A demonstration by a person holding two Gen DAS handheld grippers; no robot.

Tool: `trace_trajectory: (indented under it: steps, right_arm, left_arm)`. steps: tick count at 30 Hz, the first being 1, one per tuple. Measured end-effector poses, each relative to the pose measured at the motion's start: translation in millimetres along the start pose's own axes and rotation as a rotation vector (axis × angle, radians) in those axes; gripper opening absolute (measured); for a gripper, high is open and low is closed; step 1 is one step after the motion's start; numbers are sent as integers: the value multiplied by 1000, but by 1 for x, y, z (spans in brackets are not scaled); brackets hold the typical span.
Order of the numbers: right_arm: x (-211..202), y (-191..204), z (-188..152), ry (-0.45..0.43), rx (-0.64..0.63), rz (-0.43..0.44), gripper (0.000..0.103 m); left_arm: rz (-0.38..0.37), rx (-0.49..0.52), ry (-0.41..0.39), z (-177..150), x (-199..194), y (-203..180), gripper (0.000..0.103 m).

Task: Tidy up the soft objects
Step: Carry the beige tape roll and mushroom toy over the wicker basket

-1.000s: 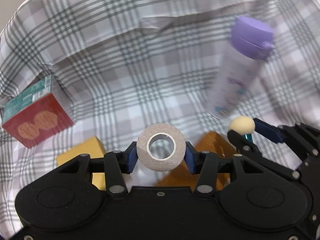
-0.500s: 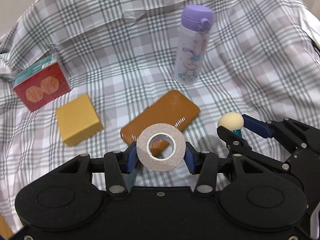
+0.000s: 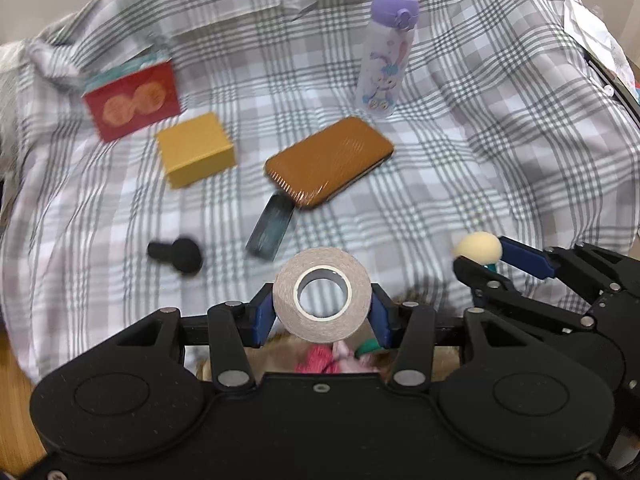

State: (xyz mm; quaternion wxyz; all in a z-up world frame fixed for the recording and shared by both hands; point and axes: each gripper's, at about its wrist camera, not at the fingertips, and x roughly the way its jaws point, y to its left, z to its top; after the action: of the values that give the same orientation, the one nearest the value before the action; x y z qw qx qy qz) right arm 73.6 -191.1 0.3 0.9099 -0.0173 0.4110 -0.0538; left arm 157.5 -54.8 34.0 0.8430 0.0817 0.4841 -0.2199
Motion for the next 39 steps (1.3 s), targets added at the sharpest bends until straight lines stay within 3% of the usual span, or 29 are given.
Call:
trace_trajectory:
  steps: [9, 18, 27, 35, 39]
  right_arm:
    - [-27, -1, -32, 76, 55, 24, 34]
    - [-35, 9, -42, 140, 56, 61, 34]
    - [-24, 25, -36, 165, 27, 90, 34]
    - [-13, 34, -36, 185, 8, 92, 34]
    - [-8, 32, -35, 198, 19, 88, 35]
  left_arm:
    - [49, -68, 51, -49, -8, 17, 49]
    - [49, -153, 83, -76, -10, 35, 49]
    - [50, -213, 123, -78, 6, 48, 48]
    - [52, -198, 133, -69, 20, 47, 48]
    - [65, -191, 127, -68, 21, 45, 57]
